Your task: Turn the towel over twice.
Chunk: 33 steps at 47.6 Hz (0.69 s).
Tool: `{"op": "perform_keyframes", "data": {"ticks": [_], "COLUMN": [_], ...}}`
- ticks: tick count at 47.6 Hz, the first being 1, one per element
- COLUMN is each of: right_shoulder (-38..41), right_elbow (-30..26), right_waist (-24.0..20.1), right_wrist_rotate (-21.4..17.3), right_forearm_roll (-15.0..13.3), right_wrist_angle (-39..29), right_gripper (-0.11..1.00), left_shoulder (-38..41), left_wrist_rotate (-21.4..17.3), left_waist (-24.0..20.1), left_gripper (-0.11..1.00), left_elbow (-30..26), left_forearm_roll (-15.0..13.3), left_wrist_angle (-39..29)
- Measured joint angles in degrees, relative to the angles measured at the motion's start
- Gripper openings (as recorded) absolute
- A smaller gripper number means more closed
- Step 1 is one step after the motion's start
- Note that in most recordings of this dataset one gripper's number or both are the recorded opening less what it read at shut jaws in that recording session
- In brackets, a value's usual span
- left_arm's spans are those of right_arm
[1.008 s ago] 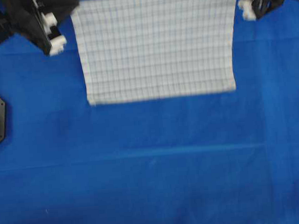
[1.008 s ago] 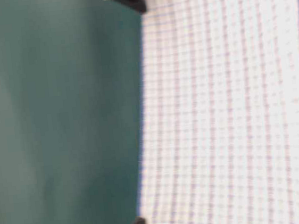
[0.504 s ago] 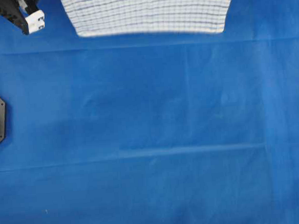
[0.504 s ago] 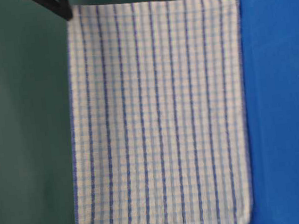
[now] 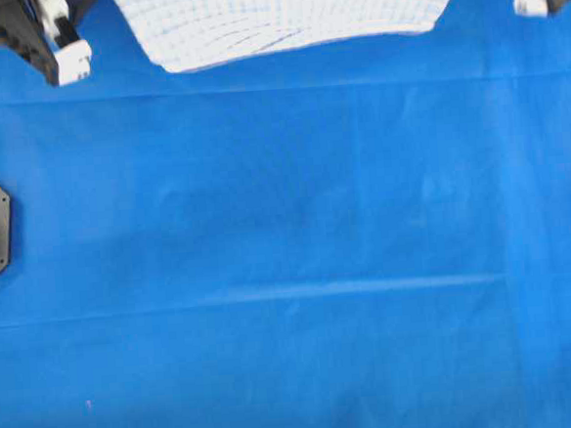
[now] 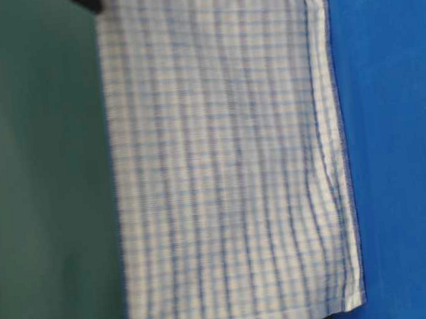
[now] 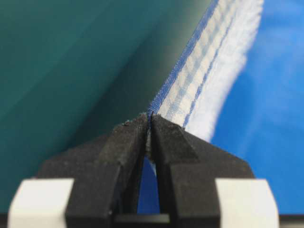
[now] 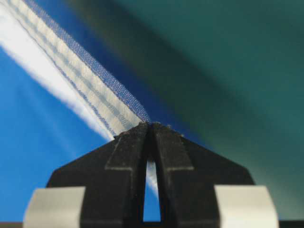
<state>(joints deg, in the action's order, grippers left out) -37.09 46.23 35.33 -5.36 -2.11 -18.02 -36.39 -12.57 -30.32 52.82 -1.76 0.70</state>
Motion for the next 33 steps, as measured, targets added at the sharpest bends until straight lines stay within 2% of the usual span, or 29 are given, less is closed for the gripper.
{"op": "perform_keyframes", "data": {"ticks": [6,14,19,33], "right_shoulder": [0.0,0.2,1.4,9.7], "right_elbow": [5.1,10.6,13.7,17.9], "right_waist": [-5.5,-13.0,-19.1,-32.9], "right_wrist_rotate": [-4.7,-11.2,-17.1,-28.5], "right_forearm_roll": [0.4,0.5,0.6,0.6], "right_wrist_angle": [-0.4,-0.1,0.9,7.5], "right_gripper": [0.05,0.05,0.05,0.05], "left_shoulder": [1.4,4.5,7.6,19.8], "left_wrist_rotate": [2.6,4.7,7.1,19.0], "left_waist": [5.3,13.3,18.8,31.7], "left_gripper": [0.03,0.03,0.03,0.03], "left_elbow": [1.4,4.4,6.2,9.5], "left_forearm_roll": [0.0,0.0,0.0,0.0], "left_wrist_angle": [-5.7,-8.8,-8.3,-0.9]}}
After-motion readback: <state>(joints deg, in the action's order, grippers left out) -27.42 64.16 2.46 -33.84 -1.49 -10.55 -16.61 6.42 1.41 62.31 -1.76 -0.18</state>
